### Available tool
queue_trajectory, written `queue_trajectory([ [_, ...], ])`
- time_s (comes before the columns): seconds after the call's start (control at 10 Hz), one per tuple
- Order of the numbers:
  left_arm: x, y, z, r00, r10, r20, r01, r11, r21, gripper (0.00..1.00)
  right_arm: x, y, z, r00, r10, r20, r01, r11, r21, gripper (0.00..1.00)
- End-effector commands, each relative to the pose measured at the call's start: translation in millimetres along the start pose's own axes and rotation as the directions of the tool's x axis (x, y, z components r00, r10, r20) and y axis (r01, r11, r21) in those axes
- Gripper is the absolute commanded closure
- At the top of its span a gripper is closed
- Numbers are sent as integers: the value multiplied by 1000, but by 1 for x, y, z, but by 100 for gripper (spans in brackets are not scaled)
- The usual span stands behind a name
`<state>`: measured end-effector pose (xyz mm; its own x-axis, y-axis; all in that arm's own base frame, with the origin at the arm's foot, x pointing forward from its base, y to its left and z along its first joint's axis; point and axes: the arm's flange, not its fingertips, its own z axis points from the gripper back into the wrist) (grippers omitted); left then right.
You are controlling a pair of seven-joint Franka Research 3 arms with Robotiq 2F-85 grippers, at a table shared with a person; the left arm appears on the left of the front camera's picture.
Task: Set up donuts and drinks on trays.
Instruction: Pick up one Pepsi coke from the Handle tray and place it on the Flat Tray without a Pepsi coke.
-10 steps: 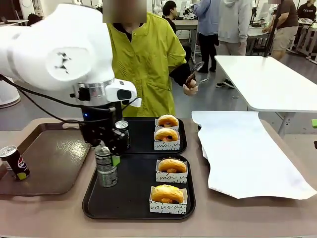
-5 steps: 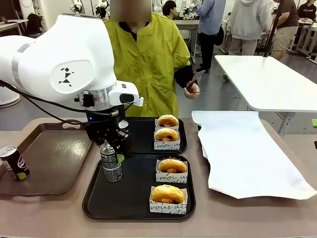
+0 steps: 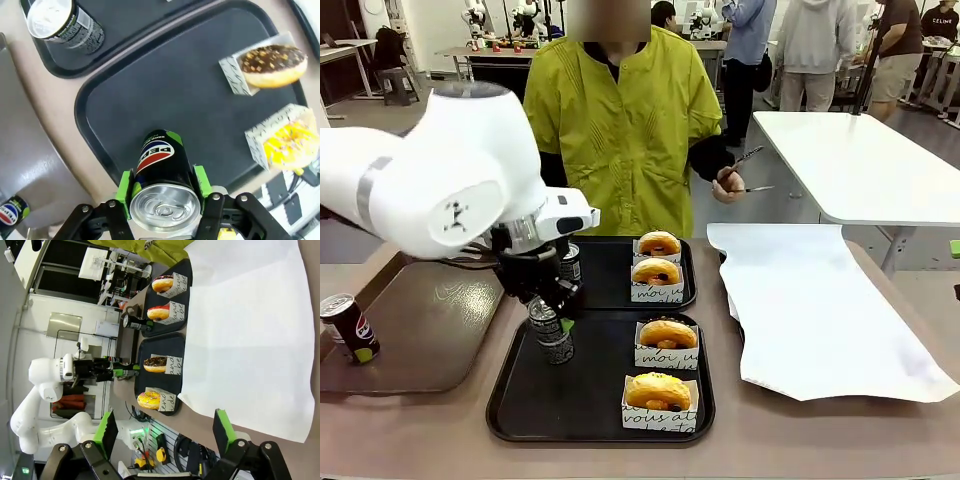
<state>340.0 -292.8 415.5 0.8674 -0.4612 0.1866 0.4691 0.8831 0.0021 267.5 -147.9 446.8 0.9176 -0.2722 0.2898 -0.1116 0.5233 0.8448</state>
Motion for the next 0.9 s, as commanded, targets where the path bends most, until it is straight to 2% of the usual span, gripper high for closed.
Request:
queue_trajectory([
  [0.0, 6, 1, -19, 997, 62, 42, -65, 996, 54, 41, 1, 0, -1, 1000, 2, 3, -2, 1000, 3, 0],
  [0.3, 15, -2, -36, 997, 68, -42, -64, 994, 88, 41, 1, 0, -1, 1000, 2, 3, -2, 1000, 3, 0],
  [0.4, 17, -2, -36, 998, 59, -38, -55, 995, 82, 28, 1, 0, -1, 1000, 2, 3, -2, 1000, 3, 0],
  [0.5, 16, -1, -34, 997, 64, -44, -61, 995, 73, 0, 1, 0, -1, 1000, 2, 3, -2, 1000, 3, 0],
  [0.7, 14, 1, -27, 996, 72, -47, -69, 995, 72, 0, 1, 0, -1, 1000, 2, 3, -2, 1000, 3, 0],
  [0.8, 16, 2, -20, 996, 73, -50, -70, 995, 67, 10, 1, 0, -1, 1000, 2, 3, -2, 1000, 3, 0],
])
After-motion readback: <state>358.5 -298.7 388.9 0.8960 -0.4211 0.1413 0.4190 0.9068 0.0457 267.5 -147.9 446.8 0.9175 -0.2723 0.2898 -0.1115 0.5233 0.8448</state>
